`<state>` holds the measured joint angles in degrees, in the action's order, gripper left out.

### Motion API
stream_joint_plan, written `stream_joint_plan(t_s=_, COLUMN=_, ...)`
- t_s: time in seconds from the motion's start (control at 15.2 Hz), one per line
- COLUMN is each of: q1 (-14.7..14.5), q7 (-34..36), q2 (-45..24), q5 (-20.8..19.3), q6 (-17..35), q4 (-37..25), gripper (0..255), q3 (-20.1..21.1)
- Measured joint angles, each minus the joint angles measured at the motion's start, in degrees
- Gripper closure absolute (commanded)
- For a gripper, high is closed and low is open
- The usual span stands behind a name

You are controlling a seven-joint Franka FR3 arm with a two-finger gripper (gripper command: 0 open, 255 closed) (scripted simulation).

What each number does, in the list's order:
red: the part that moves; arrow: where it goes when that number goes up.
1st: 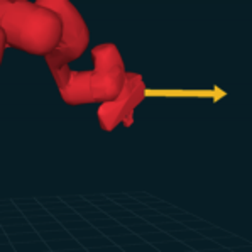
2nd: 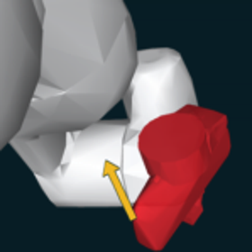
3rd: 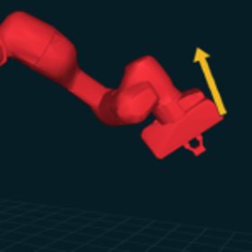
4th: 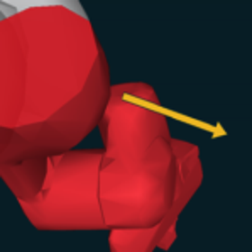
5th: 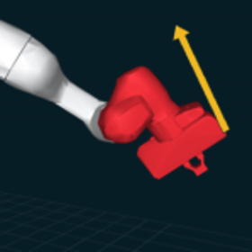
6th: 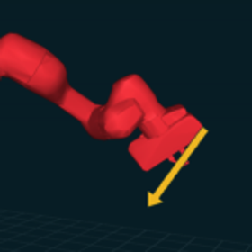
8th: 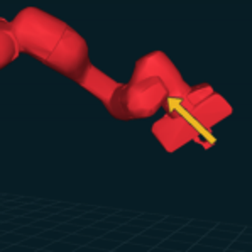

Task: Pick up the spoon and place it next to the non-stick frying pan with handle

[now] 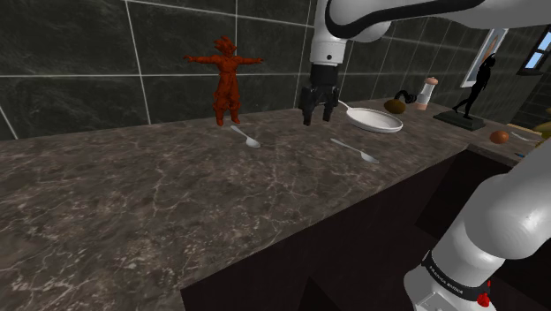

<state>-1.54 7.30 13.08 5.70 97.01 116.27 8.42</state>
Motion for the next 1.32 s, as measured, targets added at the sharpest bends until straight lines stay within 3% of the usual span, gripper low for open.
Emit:
stream_joint_plan(t_s=0.59, q1=-1.53, q7=7.05, q2=-19.69, q5=0.5, q6=1.8, q4=-18.32, gripper=0, q3=2.21)
stream_joint_plan(t_s=0.99, q1=-3.5, q7=11.55, q2=-34.49, q5=-0.1, q6=-0.59, q4=-35.98, gripper=0, q3=2.78)
stream_joint_plan(t_s=1.19, q1=-4.96, q7=13.78, q2=-43.82, q5=-0.67, q6=-4.13, q4=-49.13, gripper=0, q3=2.76)
stream_joint_plan(t_s=1.32, q1=-5.47, q7=14.44, q2=-46.51, q5=-0.8, q6=-4.69, q4=-52.48, gripper=0, q3=2.74)
